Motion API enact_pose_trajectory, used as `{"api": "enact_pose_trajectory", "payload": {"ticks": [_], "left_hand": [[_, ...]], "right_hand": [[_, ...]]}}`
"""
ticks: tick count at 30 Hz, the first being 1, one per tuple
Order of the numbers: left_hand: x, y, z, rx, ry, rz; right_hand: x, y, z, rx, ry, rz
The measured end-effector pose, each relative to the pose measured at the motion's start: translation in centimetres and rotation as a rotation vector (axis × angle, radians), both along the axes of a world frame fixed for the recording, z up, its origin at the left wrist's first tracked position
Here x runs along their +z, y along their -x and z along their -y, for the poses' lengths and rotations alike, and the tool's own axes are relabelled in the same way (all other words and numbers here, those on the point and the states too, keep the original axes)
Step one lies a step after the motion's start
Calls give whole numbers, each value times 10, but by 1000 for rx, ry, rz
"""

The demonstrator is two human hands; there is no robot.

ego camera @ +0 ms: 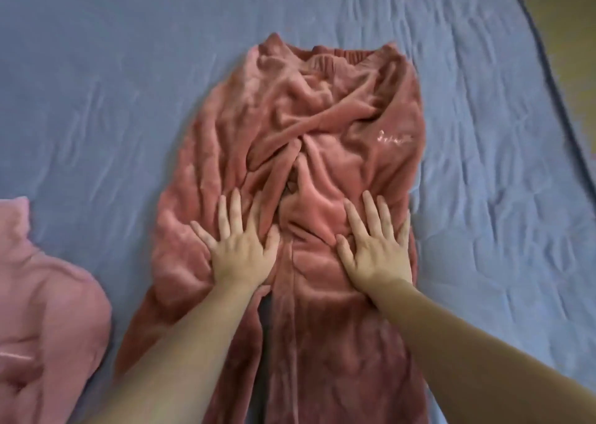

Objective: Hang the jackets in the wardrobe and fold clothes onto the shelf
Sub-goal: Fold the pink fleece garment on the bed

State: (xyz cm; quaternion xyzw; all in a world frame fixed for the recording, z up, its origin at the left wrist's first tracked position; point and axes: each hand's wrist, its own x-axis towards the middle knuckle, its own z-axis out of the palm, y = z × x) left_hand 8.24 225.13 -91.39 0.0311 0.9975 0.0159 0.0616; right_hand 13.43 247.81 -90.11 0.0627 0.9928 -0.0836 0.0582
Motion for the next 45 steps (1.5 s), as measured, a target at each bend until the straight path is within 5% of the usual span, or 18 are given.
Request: {"api": "enact_pose_trajectory", "payload": {"ticks": [2,10,23,29,34,36,41,45], "left_hand": [[-13,7,0,-33,10,-111],[-9,12,4,-46,12,-101],[-14,13,5,-14,-25,-200],[0,-14,-4,73,78,-193],[20,-141,-11,24,-216,-215],[29,-215,-9,7,-299,-281],[53,-307,-1,372,-617,192],[102,-334,-2,314,-1394,566]], "right_hand": [[-13,3,-1,-1,-11,-81],[-5,5,1,-9,-19,-7],[-17,3,6,-21,-76,-167],[0,-65,-3,-323,226,-324],[22,-152,-26,-544,1082,-142],[35,-173,-23,-565,1272,14],[63,-207,-2,-472,1284,210],[110,-231,-19,-496,1226,120]]}}
